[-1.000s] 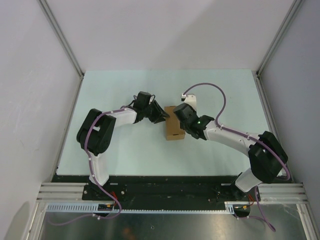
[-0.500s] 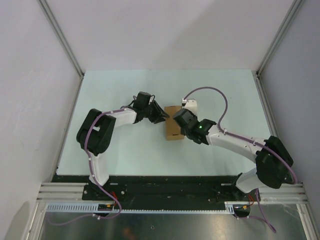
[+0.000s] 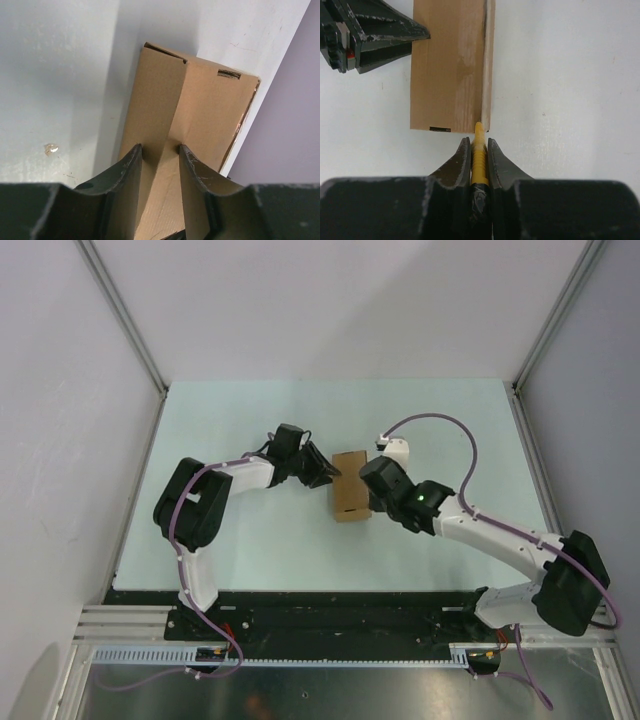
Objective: Unpack the express box
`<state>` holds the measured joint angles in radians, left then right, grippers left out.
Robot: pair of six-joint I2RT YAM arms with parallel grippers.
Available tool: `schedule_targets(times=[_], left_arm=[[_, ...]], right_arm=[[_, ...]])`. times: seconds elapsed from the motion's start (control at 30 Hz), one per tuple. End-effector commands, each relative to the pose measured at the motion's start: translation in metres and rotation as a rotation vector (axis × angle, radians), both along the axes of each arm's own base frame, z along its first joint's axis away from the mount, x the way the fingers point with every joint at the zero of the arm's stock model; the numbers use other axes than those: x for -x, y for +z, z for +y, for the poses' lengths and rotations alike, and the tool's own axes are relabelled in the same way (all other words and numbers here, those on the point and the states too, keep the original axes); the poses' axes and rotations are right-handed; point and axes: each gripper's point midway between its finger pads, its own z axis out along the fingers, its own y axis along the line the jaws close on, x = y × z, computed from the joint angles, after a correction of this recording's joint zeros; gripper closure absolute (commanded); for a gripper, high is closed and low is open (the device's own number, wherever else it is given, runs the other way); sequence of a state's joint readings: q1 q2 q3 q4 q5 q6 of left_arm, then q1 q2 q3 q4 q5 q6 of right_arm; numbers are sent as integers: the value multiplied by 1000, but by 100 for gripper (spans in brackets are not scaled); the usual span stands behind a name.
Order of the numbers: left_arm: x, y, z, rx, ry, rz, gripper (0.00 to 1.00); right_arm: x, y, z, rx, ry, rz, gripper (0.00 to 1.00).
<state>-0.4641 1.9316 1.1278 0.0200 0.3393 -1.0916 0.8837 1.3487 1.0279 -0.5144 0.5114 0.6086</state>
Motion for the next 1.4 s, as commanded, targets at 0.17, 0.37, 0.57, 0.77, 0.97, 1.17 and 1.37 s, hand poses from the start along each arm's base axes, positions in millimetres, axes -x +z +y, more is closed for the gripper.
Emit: schedule_targets(times=[0.17, 0.37, 0.57, 0.77, 0.97, 1.17, 1.37], left_arm=[[3, -24, 20, -129, 18, 33, 54], [-6, 7, 6, -104, -116, -94, 27], [2, 32, 4, -110, -256, -226, 16], [14, 50, 17, -154, -283, -315, 14], [17, 50, 47, -240, -196, -341, 14], [17, 50, 75, -286, -127, -348, 13], [18, 43, 77, -276, -150, -332, 14]], right_arm=[[-18, 41, -36, -102, -89, -70, 100], [-43, 46, -57, -107, -141, -102, 100], [-56, 13, -55, -27, -82, -47, 100], [-56, -30, -35, -26, 21, 50, 100], [-42, -41, 0, -63, 159, 95, 100], [-30, -31, 34, -132, 271, 79, 100], [-32, -25, 51, -163, 315, 42, 100]])
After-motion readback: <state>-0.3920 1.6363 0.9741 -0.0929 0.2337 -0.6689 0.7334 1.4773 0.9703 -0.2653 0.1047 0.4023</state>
